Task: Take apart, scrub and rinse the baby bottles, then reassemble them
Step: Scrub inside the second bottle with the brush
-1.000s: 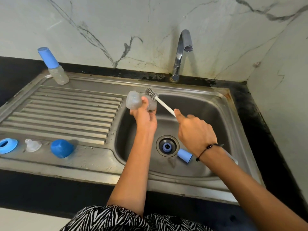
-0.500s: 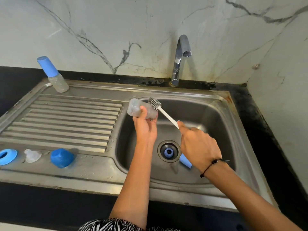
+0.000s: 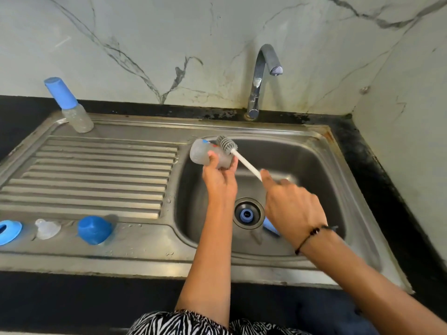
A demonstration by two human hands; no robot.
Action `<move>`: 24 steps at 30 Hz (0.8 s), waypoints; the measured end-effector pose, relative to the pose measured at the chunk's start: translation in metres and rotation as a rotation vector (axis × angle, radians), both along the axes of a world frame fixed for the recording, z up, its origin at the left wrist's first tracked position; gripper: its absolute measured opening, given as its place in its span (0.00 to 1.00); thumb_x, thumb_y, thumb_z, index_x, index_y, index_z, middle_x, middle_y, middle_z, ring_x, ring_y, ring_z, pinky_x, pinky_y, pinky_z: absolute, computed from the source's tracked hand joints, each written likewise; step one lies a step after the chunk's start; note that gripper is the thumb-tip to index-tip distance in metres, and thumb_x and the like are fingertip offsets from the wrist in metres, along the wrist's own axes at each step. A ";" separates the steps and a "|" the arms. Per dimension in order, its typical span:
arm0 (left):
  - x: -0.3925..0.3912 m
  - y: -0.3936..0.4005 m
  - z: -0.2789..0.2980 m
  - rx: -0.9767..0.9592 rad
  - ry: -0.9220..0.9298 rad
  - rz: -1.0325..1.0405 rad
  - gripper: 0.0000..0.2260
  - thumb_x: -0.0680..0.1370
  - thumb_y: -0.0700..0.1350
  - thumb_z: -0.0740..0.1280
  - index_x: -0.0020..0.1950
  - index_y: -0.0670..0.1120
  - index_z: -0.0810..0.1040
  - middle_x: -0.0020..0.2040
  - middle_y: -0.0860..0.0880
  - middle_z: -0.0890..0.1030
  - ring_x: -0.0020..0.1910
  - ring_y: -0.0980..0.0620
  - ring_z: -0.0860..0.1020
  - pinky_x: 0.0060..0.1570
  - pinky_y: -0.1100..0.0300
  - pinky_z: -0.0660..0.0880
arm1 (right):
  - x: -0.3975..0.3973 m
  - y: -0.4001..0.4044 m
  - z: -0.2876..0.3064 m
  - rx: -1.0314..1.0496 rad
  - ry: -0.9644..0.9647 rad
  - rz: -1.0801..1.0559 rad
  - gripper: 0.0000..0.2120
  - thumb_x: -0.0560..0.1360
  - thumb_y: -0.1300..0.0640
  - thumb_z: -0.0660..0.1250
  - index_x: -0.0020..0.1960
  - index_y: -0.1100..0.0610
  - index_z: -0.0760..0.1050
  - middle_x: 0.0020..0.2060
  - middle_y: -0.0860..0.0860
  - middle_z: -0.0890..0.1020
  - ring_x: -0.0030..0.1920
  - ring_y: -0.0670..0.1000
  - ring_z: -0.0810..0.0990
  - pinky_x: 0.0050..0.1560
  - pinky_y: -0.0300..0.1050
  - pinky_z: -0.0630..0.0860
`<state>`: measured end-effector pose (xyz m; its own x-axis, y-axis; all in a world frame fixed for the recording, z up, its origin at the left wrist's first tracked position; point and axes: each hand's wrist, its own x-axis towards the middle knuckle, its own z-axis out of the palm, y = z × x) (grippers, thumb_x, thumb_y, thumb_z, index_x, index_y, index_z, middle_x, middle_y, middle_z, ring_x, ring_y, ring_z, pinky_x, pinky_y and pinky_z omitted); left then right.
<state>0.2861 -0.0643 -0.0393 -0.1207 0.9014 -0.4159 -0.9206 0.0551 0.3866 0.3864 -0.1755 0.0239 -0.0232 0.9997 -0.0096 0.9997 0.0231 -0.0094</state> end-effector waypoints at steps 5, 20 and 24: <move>-0.004 0.003 0.007 0.107 -0.004 -0.023 0.13 0.81 0.40 0.59 0.66 0.40 0.67 0.54 0.44 0.76 0.59 0.46 0.72 0.51 0.51 0.75 | -0.009 0.022 0.003 0.018 0.051 -0.062 0.26 0.78 0.62 0.52 0.75 0.52 0.54 0.49 0.57 0.78 0.47 0.62 0.78 0.38 0.49 0.67; -0.015 0.015 -0.001 0.031 0.084 -0.009 0.18 0.81 0.41 0.61 0.71 0.41 0.66 0.68 0.41 0.71 0.57 0.50 0.72 0.51 0.56 0.73 | -0.032 -0.017 -0.004 0.001 0.015 -0.102 0.28 0.77 0.58 0.55 0.75 0.52 0.51 0.53 0.56 0.77 0.50 0.62 0.79 0.39 0.49 0.66; -0.013 0.013 0.010 0.102 0.030 -0.042 0.19 0.81 0.40 0.60 0.72 0.39 0.64 0.62 0.41 0.72 0.59 0.49 0.72 0.54 0.54 0.74 | -0.027 0.007 0.001 0.069 0.028 -0.131 0.25 0.77 0.62 0.53 0.73 0.52 0.57 0.45 0.56 0.76 0.43 0.62 0.76 0.37 0.49 0.65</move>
